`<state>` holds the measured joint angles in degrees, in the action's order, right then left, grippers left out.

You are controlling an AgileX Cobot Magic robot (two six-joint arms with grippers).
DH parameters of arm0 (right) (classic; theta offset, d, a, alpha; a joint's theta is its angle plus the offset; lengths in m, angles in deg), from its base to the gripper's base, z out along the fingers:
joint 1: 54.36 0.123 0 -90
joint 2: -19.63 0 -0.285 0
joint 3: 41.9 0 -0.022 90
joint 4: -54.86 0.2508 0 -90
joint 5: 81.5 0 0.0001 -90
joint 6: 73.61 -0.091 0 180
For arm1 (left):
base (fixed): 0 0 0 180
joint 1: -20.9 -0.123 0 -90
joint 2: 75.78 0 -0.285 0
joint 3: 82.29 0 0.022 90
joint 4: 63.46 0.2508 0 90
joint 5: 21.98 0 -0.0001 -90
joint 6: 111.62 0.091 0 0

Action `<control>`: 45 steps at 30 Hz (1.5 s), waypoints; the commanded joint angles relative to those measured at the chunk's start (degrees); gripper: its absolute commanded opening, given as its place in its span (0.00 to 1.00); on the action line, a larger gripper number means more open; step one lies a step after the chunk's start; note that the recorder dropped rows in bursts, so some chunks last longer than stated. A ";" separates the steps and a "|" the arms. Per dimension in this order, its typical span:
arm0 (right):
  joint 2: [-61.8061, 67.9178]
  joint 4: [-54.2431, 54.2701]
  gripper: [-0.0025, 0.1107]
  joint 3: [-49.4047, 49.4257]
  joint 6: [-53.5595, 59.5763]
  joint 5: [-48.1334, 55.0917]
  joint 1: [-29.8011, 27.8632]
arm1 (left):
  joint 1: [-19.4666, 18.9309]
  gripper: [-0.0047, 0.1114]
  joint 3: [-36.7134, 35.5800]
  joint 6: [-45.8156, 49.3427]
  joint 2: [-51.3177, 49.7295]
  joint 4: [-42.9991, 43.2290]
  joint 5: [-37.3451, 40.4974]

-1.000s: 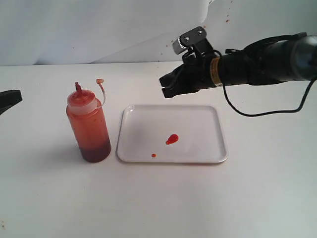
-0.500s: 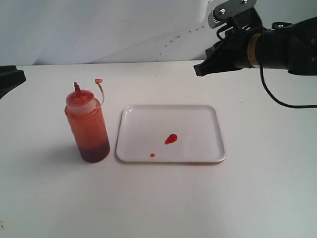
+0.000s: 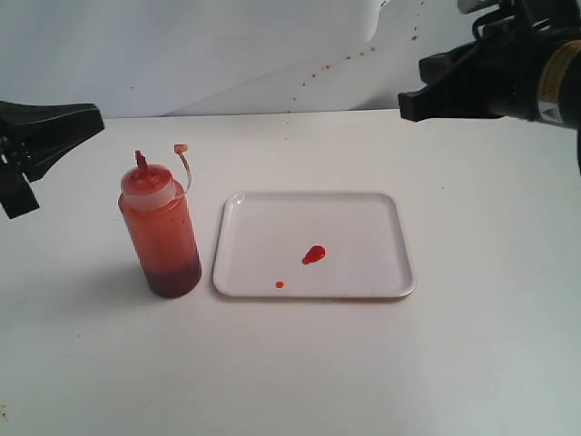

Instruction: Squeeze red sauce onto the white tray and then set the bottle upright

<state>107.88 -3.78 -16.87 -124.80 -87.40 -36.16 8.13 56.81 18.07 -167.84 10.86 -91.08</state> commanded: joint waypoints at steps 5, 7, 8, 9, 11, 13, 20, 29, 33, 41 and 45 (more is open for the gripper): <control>-5.02 5.25 0.02 0.38 4.04 5.05 -0.33 | 11.84 0.04 -0.84 -0.99 12.58 -0.47 -0.87; -5.02 5.25 0.02 0.38 4.04 5.05 -0.33 | 14.93 0.04 -0.84 -2.03 15.75 -0.47 -0.87; -5.02 5.25 0.02 0.38 4.04 5.05 -0.33 | 16.63 0.04 -0.84 -1.91 17.25 -0.47 -0.87; -5.02 5.25 0.02 0.38 4.04 5.05 -0.33 | 18.13 0.04 -0.84 -1.91 18.60 -0.23 -0.87; -5.02 5.25 0.02 0.38 4.04 5.05 -0.33 | 19.90 0.04 -0.84 -1.91 20.76 -0.10 -0.87; -5.02 5.25 0.02 0.38 4.04 5.05 -0.33 | 20.76 0.04 -0.84 -1.91 22.60 -0.10 -0.87; -5.02 5.25 0.02 0.38 4.04 5.05 -0.33 | 20.84 0.04 -0.84 -32.45 30.08 -0.45 -0.87; -5.02 5.25 0.02 0.38 4.04 5.05 -0.33 | 20.72 0.04 -4.92 -44.67 55.91 14.04 13.51; -5.02 5.25 0.02 0.38 4.04 5.05 -0.33 | 20.72 0.04 -9.37 -58.48 69.42 14.04 32.50; -5.02 5.25 0.02 0.38 4.04 5.05 -0.33 | 20.72 0.04 -14.25 -63.40 82.80 14.72 44.68; -5.02 5.25 0.02 0.38 4.04 5.05 -0.33 | 20.72 0.04 -14.25 -63.55 84.27 15.73 45.75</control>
<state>103.24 1.03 -16.87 -121.08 -82.57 -36.16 28.56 42.76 -44.66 -84.40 26.09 -47.22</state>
